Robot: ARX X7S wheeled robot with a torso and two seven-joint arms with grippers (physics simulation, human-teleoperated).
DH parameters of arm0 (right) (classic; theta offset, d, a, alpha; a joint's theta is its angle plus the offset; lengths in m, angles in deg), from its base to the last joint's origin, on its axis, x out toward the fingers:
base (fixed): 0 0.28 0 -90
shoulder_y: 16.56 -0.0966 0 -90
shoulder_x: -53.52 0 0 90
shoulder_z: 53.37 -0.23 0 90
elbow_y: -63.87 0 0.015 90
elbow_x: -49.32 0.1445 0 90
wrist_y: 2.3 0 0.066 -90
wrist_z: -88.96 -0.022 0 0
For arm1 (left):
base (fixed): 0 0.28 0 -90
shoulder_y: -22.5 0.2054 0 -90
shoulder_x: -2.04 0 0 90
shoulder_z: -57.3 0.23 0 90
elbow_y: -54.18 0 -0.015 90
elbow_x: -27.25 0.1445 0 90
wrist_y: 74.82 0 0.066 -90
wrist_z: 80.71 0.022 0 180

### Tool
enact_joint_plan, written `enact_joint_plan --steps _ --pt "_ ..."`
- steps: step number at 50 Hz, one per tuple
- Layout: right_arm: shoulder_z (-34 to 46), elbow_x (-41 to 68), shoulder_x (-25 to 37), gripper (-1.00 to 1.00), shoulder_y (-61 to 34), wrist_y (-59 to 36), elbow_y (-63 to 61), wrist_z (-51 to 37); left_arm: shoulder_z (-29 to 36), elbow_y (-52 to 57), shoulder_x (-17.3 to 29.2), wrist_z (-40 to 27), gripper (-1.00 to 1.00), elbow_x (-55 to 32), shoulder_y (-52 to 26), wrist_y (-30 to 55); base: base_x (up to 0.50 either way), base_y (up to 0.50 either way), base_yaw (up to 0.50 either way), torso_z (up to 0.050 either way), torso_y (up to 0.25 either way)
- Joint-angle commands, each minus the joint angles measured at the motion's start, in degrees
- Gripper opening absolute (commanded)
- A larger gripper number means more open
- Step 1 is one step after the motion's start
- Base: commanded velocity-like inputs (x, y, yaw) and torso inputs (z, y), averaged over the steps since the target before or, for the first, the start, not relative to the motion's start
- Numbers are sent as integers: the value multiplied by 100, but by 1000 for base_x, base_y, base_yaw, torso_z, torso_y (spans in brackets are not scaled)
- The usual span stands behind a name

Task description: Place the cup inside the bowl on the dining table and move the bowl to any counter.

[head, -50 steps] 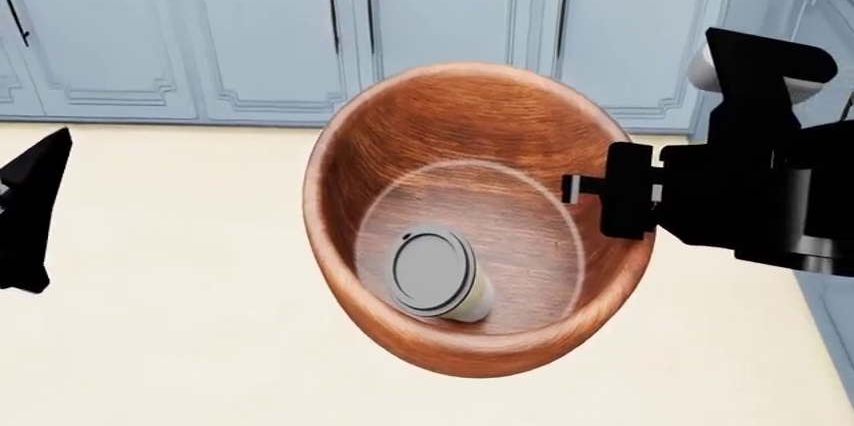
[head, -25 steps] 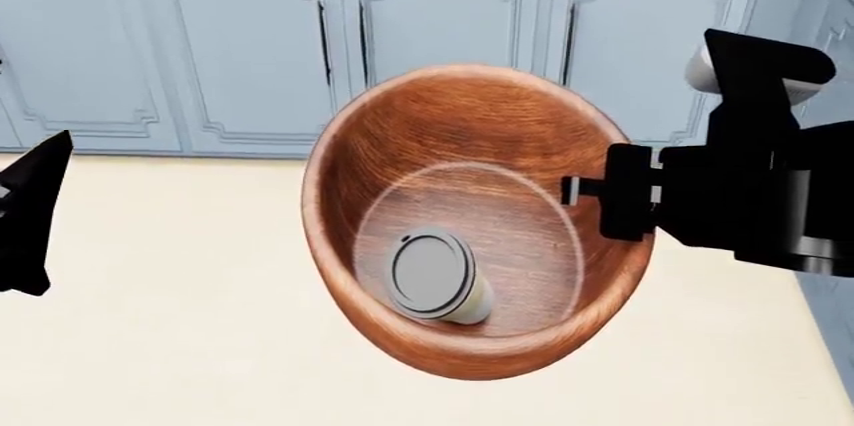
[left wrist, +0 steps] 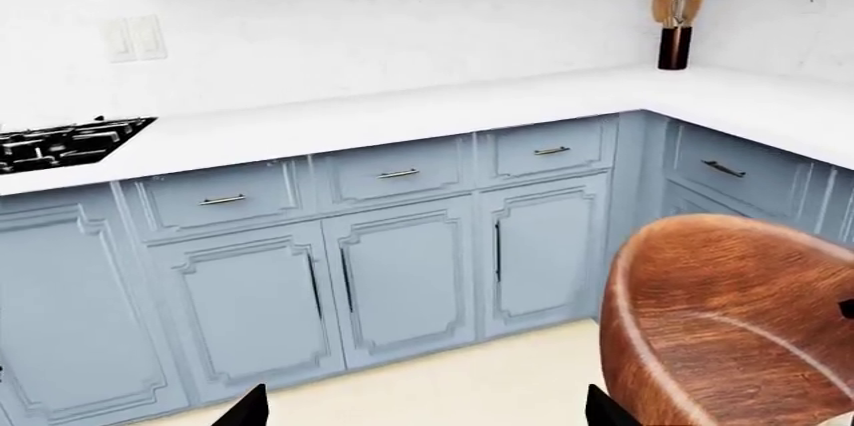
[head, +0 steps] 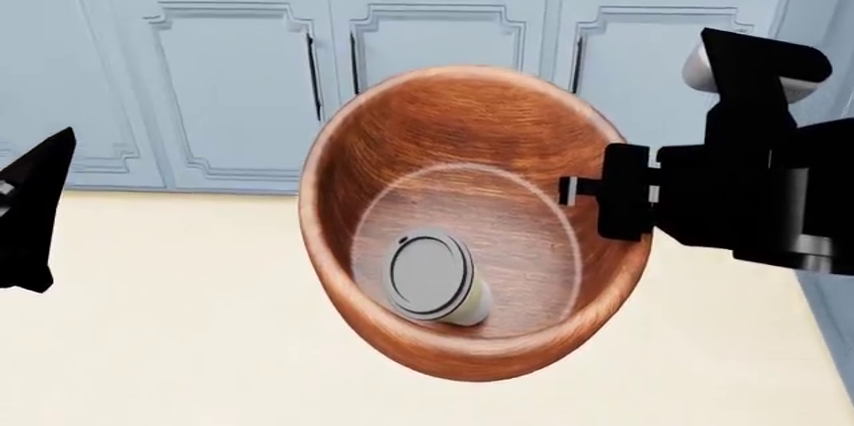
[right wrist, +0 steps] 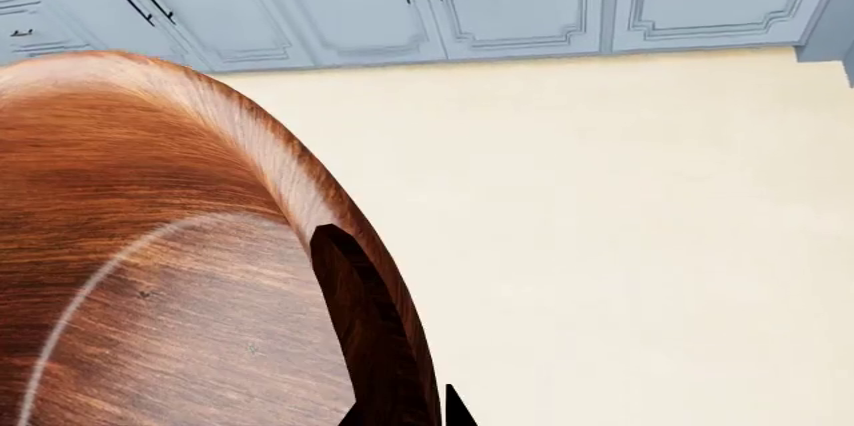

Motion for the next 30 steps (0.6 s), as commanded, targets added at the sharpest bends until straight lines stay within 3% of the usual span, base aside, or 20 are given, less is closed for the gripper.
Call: enact_joint_plan --steps 1,18,24,27,30 --pt "-108 138 27 -100 -92 -16 -51 78 51 -35 -36 -35 100 -44 -139 70 500 6 0 0 0" --pt "-69 103 26 -100 -24 51 -2 118 154 -111 -160 50 100 173 -60 19 500 6 0 0 1" --pt "-97 135 34 -100 -34 37 -36 80 18 -9 -8 60 100 80 103 -75 500 6 0 0 2" --pt "-99 142 23 -100 -62 22 -40 72 170 -120 -185 47 100 198 -65 8 500 6 0 0 4" --pt "-144 183 25 -100 -107 7 -48 47 50 -41 -31 81 100 113 59 -56 500 6 0 0 0"
